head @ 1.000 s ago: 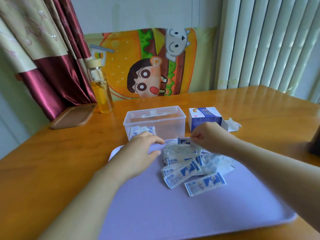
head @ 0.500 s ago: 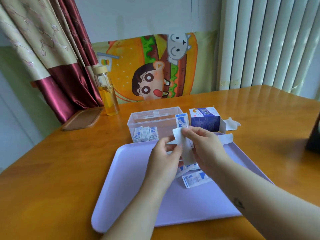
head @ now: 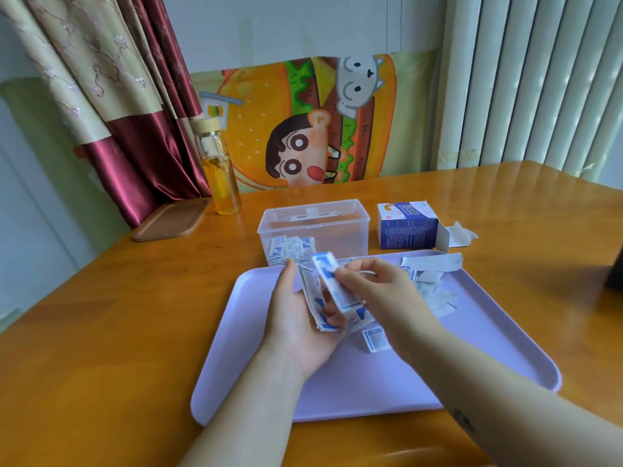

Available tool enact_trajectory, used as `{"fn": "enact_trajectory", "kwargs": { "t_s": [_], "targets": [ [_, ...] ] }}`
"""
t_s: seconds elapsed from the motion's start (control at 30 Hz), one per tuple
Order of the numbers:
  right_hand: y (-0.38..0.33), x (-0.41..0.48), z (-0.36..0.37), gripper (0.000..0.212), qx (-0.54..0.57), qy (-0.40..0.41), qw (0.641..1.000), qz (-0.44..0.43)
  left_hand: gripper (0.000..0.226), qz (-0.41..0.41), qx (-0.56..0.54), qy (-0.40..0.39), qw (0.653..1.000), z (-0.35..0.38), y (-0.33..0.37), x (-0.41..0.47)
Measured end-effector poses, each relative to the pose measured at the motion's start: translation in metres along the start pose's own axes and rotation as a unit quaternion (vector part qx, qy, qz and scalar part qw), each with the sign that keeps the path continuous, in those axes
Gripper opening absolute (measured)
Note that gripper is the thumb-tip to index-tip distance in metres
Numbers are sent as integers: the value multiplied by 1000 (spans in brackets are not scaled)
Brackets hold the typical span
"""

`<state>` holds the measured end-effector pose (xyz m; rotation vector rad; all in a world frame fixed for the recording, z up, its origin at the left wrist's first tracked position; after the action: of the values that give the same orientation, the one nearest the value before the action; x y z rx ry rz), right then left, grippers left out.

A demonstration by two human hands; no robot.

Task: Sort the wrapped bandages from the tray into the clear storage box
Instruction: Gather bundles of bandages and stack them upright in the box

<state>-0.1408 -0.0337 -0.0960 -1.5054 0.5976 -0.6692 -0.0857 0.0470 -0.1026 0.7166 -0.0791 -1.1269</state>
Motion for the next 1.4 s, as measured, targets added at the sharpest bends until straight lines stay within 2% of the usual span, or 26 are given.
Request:
{"fn": "enact_trajectory", "kwargs": {
  "t_s": [0.03,0.13,0.23,0.3,0.37,0.43,0.5,0.67,0.77,0.9,1.0,1.03,1.1,1.13,1.23,1.27,1.33,1.4],
  "targets": [
    [-2,-2,4,15,-30,-3,999,-19,54,-3,0,-7,1000,3,-1,-1],
    [-6,-3,8,21,-135,-19,989,-56,38,26,15,27,999,0,-1,-2],
    [-21,2,-12,20,-243,-24,965,-99,35,54,23,50,997,-9,6,0],
    [-30,7,-29,12,-387,-58,911,-130,35,54,11,53,997,-15,9,1],
    [-24,7,-38,9,-534,-144,825,-115,32,57,-26,54,997,-19,12,2],
    [-12,1,-42,18,-610,-209,759,-88,28,56,-68,70,994,-24,14,3],
    [-9,-3,-40,21,-647,-223,724,-91,24,52,-76,88,992,-30,17,3],
    [-8,-4,-39,15,-647,-244,721,-56,15,46,-32,81,995,-39,19,1],
    [-7,-6,-41,24,-651,-249,715,-51,10,56,-12,83,995,-42,22,-1],
    [-7,-9,-43,43,-679,-262,685,-36,4,54,40,81,994,-41,22,-1],
    [-6,-11,-44,41,-694,-282,662,-28,7,56,61,81,993,-39,24,-1],
    [-7,-12,-43,35,-685,-288,668,-33,6,59,63,82,993,-39,24,-2],
    [-16,-12,-41,19,-645,-274,711,-50,4,61,62,85,993,-40,24,-2],
    [-23,-10,-39,16,-615,-251,745,-64,8,55,60,83,993,-41,22,-2],
    [-38,-4,-25,27,-485,-166,855,-83,26,31,60,61,996,-35,11,-3],
    [-38,-3,-17,27,-444,-150,879,-88,28,26,65,48,996,-30,6,-4],
    [-34,-5,3,27,-400,-146,898,-109,24,25,73,28,997,-21,-2,-7],
    [-33,-6,14,30,-392,-161,895,-140,17,43,62,36,997,-18,-1,-10]
  ]
}}
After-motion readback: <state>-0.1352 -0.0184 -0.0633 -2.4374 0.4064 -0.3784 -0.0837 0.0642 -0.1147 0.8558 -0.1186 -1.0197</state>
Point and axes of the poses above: each hand's wrist, its own x-axis towards the middle knuckle, its own z-axis out of the palm, y = z × x, the point moved 6 cm from there along x, towards the middle knuckle, and after that the axes turned 5 degrees about -x, right-handed, at the moved point
